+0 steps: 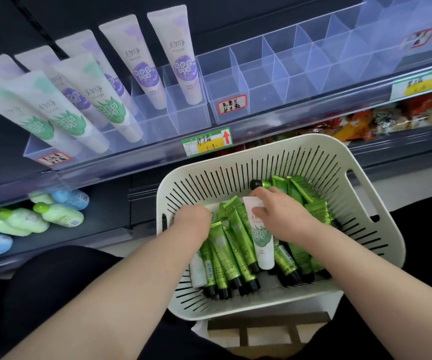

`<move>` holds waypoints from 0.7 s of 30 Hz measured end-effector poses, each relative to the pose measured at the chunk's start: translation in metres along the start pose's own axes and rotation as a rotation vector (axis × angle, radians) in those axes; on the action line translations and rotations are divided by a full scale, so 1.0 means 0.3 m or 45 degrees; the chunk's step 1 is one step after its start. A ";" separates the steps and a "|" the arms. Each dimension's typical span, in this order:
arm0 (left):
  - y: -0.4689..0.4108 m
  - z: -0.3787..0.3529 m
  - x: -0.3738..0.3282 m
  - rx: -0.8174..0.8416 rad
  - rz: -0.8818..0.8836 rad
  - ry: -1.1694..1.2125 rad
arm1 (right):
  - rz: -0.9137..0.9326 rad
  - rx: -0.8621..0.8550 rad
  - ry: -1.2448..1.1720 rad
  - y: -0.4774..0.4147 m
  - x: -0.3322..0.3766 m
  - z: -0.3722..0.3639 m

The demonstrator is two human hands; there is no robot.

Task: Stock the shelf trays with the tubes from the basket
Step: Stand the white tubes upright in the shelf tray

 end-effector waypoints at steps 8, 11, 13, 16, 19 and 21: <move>0.004 0.019 -0.025 0.105 0.011 0.173 | 0.029 0.005 -0.016 -0.014 0.012 -0.001; 0.029 0.068 -0.027 0.164 -0.102 0.266 | 0.054 0.023 -0.010 -0.009 0.028 -0.001; 0.047 0.085 -0.018 0.179 -0.157 0.315 | 0.065 0.028 -0.008 0.001 0.040 0.005; 0.093 0.108 0.023 0.053 -0.192 0.393 | 0.095 -0.028 0.004 0.024 0.066 0.036; 0.155 0.147 0.087 -0.167 -0.196 0.547 | 0.151 -0.131 0.036 0.052 0.104 0.081; 0.208 0.187 0.132 -0.327 -0.171 0.674 | 0.195 -0.195 0.079 0.068 0.140 0.113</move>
Point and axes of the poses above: each hand's wrist, its own y-axis away from the middle knuckle, its own z-axis out of the back of the hand, x = y × z, the point moved 3 cm from there along -y, towards the middle knuckle, and after that the axes turned 5 degrees about z, right-handed, at the moved point
